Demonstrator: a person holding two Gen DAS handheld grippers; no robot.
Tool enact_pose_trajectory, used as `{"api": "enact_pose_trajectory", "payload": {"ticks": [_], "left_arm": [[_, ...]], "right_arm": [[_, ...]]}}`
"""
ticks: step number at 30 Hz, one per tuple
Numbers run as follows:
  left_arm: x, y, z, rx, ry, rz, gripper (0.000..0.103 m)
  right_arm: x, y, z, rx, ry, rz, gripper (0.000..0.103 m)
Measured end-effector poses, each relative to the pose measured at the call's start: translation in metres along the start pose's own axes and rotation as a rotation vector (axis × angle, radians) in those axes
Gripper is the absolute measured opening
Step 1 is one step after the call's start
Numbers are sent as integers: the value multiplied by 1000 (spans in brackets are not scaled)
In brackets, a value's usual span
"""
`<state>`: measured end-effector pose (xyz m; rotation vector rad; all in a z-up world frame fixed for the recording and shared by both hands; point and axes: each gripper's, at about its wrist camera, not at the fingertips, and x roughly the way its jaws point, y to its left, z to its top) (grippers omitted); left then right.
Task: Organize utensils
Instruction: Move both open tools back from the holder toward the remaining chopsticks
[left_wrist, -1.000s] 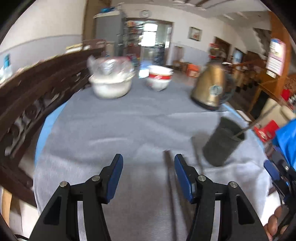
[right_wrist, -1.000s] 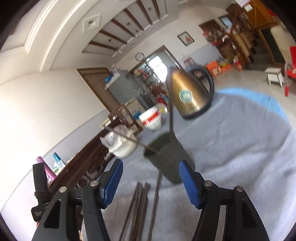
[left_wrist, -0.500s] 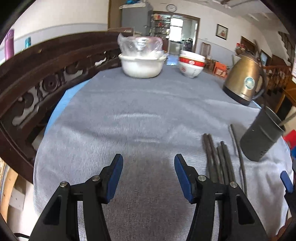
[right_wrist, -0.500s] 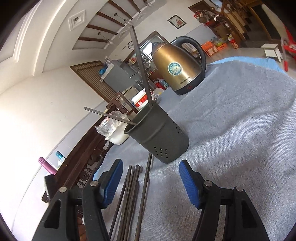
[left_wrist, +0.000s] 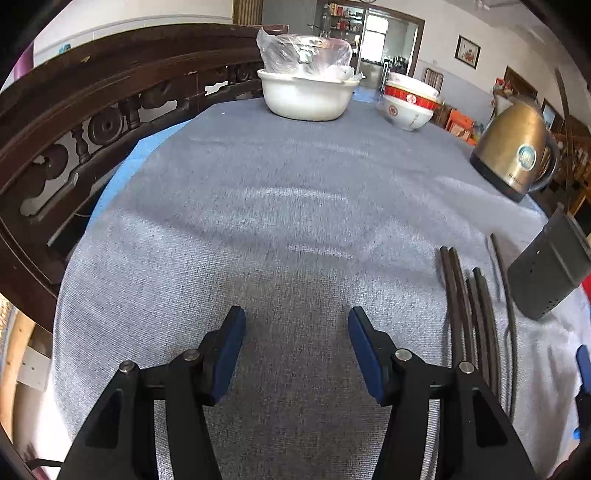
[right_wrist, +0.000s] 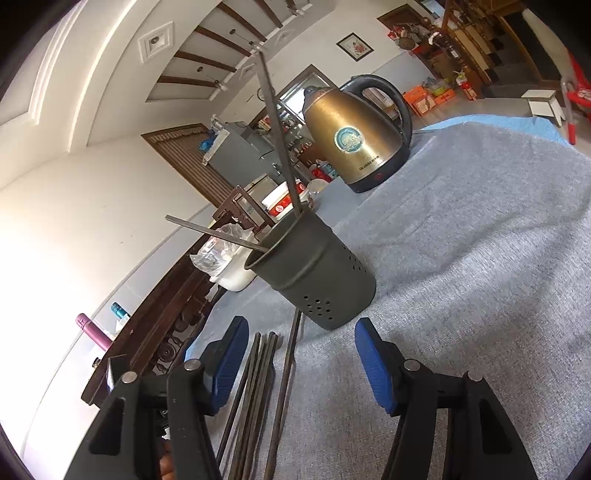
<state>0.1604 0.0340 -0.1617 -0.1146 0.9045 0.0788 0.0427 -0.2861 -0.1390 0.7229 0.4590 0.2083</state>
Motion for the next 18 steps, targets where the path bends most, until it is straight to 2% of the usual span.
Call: {"api": "enact_pose_trajectory", "payload": {"ticks": [4, 9, 18], "left_arm": [[2, -7, 0, 36, 10, 44, 59], [2, -7, -1, 43, 11, 59, 60], [3, -7, 0, 35, 11, 88, 65]], "right_arm": [[1, 3, -1, -21, 0, 2, 58], [6, 3, -2, -30, 22, 8, 53], [17, 10, -5, -83, 90, 33, 52]]}}
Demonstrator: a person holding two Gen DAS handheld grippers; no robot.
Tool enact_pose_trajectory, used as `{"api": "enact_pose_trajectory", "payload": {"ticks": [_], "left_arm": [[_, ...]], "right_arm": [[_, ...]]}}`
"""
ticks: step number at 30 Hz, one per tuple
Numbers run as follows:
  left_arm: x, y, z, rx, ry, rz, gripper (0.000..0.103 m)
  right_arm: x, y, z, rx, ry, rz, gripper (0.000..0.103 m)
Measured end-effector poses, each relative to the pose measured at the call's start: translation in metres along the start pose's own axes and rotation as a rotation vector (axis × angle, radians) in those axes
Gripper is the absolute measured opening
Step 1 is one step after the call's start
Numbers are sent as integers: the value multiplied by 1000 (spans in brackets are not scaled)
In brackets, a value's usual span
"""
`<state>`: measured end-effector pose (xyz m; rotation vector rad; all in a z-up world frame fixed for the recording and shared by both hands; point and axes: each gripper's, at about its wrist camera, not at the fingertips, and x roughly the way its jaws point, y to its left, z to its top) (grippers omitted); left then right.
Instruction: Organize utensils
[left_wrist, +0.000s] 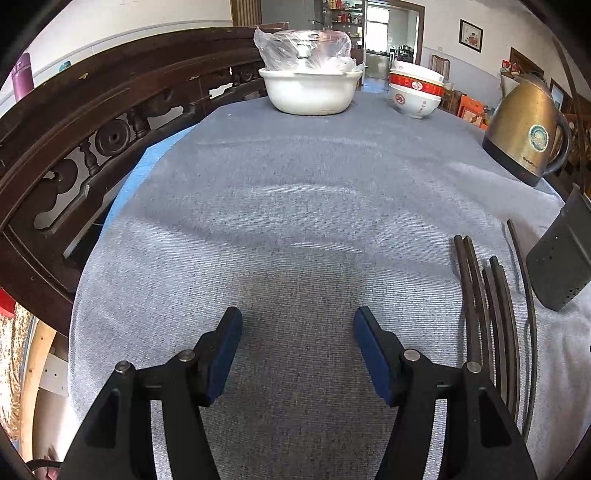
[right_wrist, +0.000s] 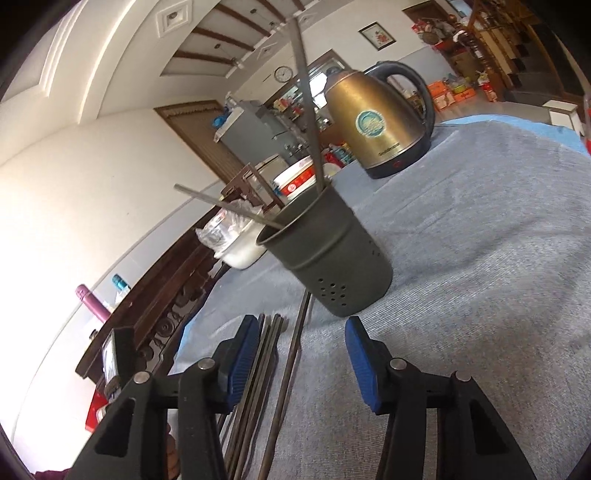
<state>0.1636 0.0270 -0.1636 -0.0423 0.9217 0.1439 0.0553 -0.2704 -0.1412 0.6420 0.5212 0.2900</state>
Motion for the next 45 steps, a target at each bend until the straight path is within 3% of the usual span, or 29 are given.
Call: {"api": "enact_pose_trajectory", "payload": {"ticks": [13, 26, 28, 30, 33, 35, 39, 45], "left_arm": [[0, 5, 0, -27, 5, -18, 66], [-4, 10, -3, -58, -6, -65, 68], [-4, 10, -3, -60, -7, -69, 68], [-4, 12, -3, -68, -9, -80, 68], [-4, 15, -3, -81, -13, -103, 68], [-4, 16, -3, -86, -16, -114, 68], [-4, 17, -2, -90, -20, -139, 68], [-4, 18, -4, -87, -25, -173, 68]], "right_arm": [[-1, 4, -2, -19, -20, -44, 46], [13, 8, -3, -38, 44, -105, 46], [16, 10, -4, -53, 55, -114, 41], [20, 16, -5, -82, 78, -125, 38], [30, 27, -8, -107, 145, -129, 26], [35, 37, -9, -98, 177, -106, 25], [55, 69, -15, -224, 255, -216, 18], [79, 66, -18, -189, 350, -342, 16]]}}
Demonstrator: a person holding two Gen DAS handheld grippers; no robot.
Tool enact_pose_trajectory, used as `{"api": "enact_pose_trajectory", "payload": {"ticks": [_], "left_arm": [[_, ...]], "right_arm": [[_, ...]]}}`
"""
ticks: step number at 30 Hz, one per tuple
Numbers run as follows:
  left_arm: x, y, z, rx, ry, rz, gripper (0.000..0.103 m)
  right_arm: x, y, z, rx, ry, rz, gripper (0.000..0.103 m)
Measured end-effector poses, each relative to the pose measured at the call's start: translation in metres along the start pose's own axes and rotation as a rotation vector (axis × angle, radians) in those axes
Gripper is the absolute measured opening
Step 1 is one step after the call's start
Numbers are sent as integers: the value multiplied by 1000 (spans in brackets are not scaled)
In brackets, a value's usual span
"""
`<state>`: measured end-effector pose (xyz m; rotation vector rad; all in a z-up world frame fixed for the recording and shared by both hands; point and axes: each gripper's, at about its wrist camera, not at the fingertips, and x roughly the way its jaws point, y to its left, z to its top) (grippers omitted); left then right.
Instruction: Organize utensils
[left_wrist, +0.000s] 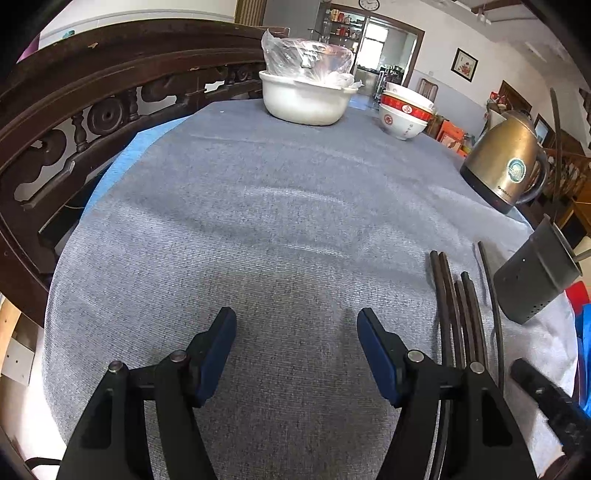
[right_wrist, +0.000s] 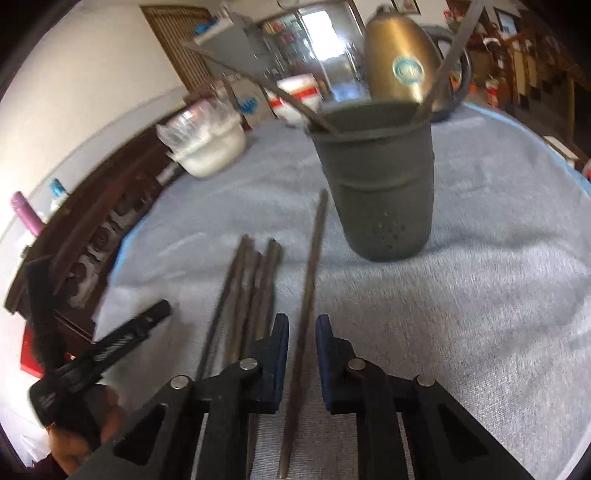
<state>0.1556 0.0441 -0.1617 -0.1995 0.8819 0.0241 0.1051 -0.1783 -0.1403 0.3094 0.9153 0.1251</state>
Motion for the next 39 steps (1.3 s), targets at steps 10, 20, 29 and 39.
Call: {"api": "enact_pose_trajectory", "payload": {"ticks": [10, 20, 29, 39], "left_arm": [[1, -6, -2, 36, 7, -2, 71], [5, -14, -2, 95, 22, 0, 75], [1, -50, 2, 317, 87, -112, 76], [20, -79, 9, 459, 223, -178, 73]], "right_arm": [[13, 4, 3, -11, 71, -44, 7], [-3, -16, -13, 40, 115, 52, 7], [-25, -19, -39, -2, 155, 73, 8], [-31, -46, -23, 135, 157, 191, 10]]}}
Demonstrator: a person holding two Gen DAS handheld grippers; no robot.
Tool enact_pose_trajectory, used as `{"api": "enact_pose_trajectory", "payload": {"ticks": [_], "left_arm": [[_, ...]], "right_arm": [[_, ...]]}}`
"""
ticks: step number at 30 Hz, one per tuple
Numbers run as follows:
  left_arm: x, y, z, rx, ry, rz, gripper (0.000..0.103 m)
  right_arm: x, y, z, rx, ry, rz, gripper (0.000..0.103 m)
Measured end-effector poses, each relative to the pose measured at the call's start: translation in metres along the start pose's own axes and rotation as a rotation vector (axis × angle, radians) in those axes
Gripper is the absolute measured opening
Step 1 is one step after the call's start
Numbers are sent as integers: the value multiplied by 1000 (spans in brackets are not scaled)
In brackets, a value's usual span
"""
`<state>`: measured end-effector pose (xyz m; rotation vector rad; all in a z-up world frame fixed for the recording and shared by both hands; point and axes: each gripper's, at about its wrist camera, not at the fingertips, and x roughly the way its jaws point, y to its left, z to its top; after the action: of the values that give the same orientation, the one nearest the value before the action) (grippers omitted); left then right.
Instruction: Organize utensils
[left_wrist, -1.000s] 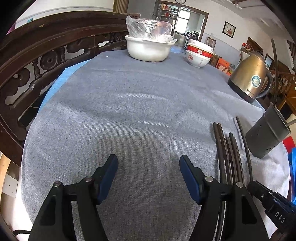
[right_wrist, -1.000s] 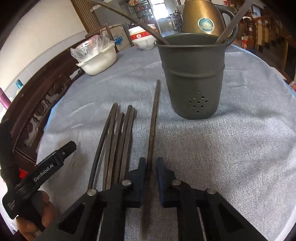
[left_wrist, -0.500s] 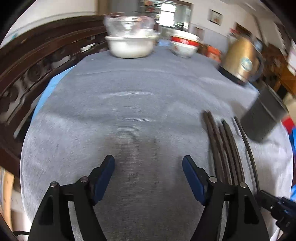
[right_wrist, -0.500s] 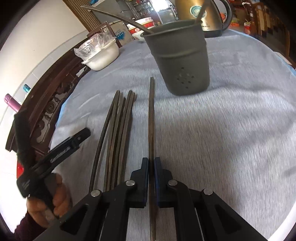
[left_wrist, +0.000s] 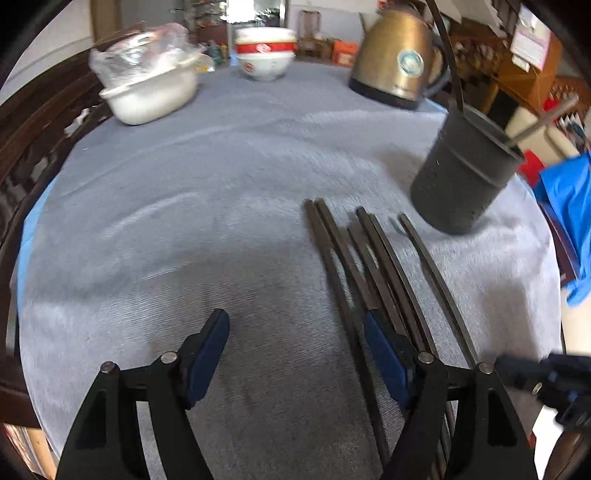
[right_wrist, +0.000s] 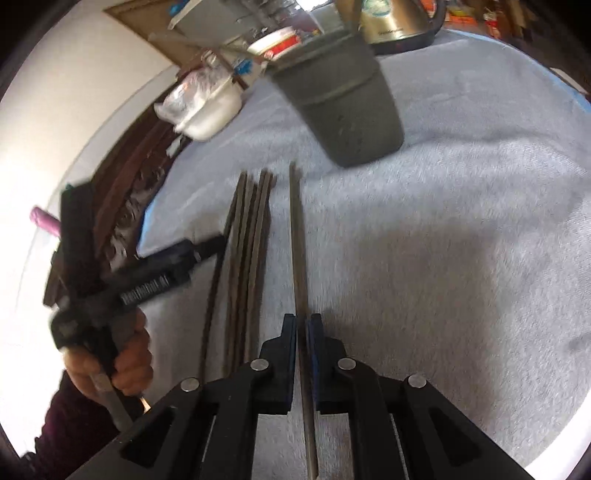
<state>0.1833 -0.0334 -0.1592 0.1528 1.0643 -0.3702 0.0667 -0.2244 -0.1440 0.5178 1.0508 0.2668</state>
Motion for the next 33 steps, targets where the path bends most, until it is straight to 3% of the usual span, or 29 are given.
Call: {"api": "enact_pose_trajectory", "payload": {"ticks": [3, 6, 8, 13, 24, 28, 33], "left_arm": [[2, -6, 1, 36, -1, 37, 62], [-1, -5, 0, 39, -1, 16, 52], [-4, -6, -1, 44, -1, 3, 37], [-12, -7, -13, 70, -4, -33, 20], [-31, -8, -46, 64, -6, -208, 17], [-34, 4, -50, 13, -2, -280, 17], [-35, 11, -45, -38, 1, -291, 18]], "right_arm": [[-3, 0, 9, 5, -26, -9, 10], [-1, 0, 15, 21, -20, -5, 10], [3, 2, 21, 27, -20, -4, 10], [16, 11, 39, 16, -30, -44, 10], [47, 17, 55, 45, 20, -93, 10], [51, 15, 54, 59, 21, -93, 17], [51, 16, 54, 36, 2, -102, 17]]}}
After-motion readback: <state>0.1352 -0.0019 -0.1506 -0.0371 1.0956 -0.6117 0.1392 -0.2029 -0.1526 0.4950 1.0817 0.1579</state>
